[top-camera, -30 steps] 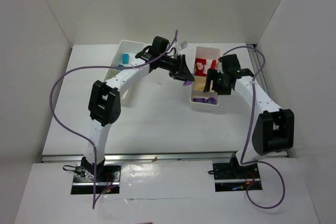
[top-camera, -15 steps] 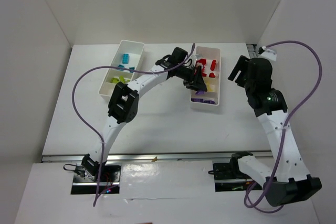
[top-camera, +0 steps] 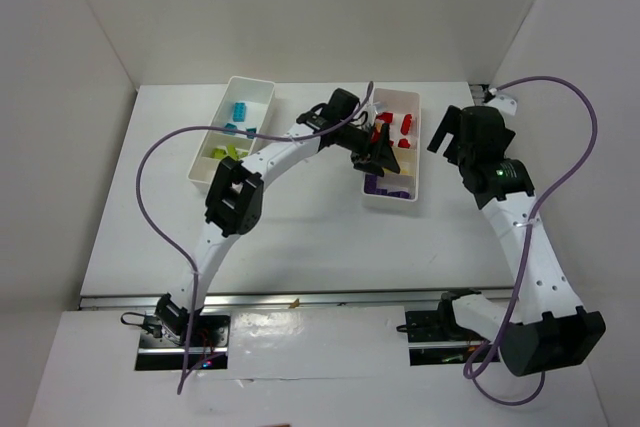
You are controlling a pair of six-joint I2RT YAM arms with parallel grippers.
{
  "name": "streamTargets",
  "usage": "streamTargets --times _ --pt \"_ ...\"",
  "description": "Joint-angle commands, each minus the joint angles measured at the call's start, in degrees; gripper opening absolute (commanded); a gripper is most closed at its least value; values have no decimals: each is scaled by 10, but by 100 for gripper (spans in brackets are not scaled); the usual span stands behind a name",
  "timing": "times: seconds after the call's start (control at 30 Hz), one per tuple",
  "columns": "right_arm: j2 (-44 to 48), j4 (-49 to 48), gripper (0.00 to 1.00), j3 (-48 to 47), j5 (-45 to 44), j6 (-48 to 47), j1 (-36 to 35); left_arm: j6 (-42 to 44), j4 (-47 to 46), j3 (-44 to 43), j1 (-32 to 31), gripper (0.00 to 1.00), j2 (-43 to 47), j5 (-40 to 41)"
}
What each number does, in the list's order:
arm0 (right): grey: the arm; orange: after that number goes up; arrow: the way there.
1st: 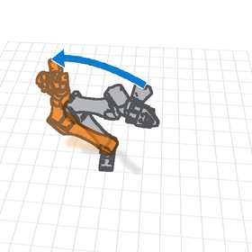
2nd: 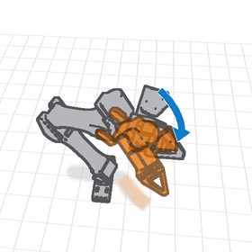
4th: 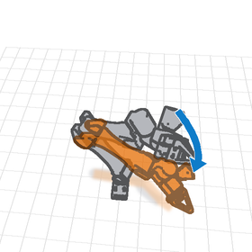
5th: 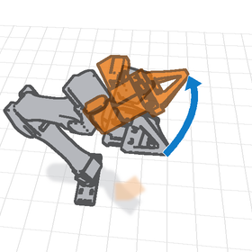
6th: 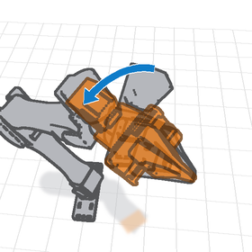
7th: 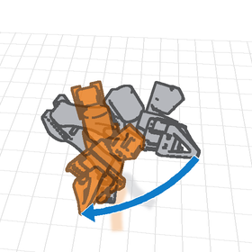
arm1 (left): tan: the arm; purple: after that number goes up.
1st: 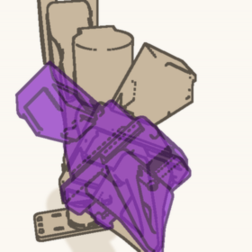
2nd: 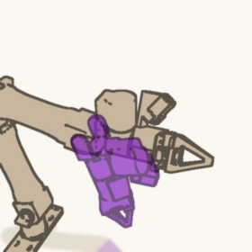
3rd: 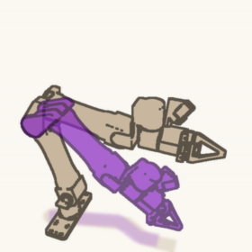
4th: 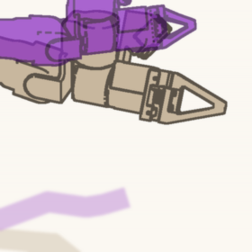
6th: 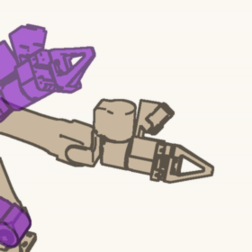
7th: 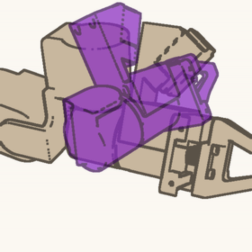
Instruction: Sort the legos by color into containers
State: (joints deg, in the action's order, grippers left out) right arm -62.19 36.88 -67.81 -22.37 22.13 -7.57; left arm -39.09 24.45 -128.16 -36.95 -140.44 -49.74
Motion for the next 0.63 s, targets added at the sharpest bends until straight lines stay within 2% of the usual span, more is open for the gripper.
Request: streamTargets --times 0.0,0.17,0.23,0.27,0.37,0.47,0.6 --pt "-15 2 100 -22 -42 24 3 26 9 -23 -2 84 99 -5" --pt "-77 60 100 -70 -153 109 3 93 61 56 38 84 224 103" --pt "-92 85 100 -81 -173 128 8 117 82 82 53 84 290 146" --pt "-97 92 100 -81 -179 139 8 138 94 104 69 84 311 195" --pt "-103 92 100 -80 -184 144 8 158 132 133 107 84 381 269" --pt "-97 80 100 -72 -172 150 13 158 140 179 141 84 434 320" --pt "-86 80 100 -61 -166 150 13 153 102 249 201 85 519 335"
